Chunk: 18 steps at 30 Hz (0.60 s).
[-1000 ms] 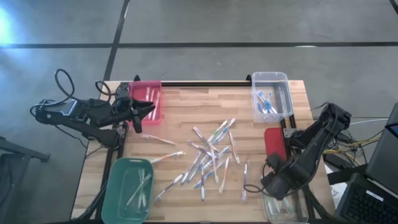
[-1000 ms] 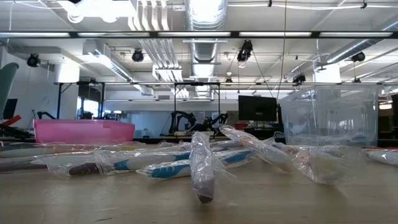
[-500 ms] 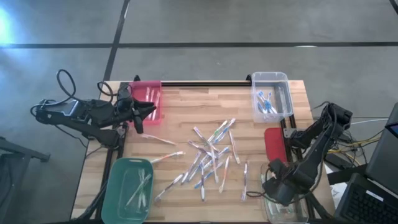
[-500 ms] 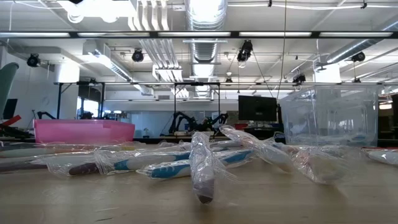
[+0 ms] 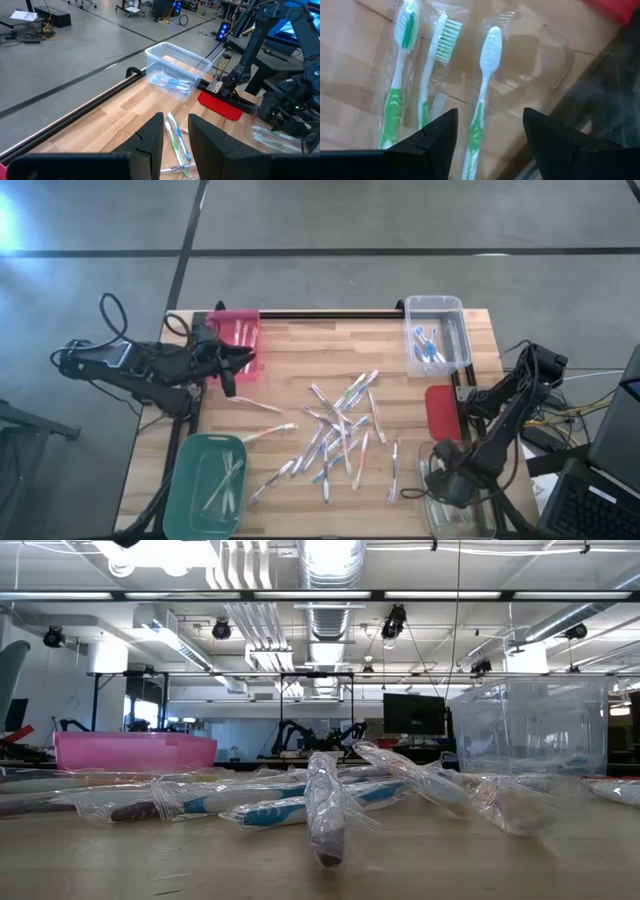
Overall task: Pick & Place Toothbrushes
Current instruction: Put the green toothbrush into the green bin
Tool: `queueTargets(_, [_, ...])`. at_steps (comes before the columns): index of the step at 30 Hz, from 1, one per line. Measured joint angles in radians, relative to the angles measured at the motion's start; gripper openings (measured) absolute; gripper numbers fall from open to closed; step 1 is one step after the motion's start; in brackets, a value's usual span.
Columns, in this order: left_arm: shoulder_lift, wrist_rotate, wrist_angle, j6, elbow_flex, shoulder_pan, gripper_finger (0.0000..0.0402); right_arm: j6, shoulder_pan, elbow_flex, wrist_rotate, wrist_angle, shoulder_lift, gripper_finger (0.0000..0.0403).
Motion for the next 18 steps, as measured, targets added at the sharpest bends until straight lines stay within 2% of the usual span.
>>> queueTargets(9, [0.033,0.000,0.000,0.000,0.000,0.000,0.0094,-0.001,0.000,-0.045,-0.016,0.063,-0.002,0.0229])
queueTargets(18, [0.077,0.000,0.000,0.000,0.000,0.000,0.0094,-0.008,-0.001,-0.037,-0.049,0.080,-0.004,0.0191])
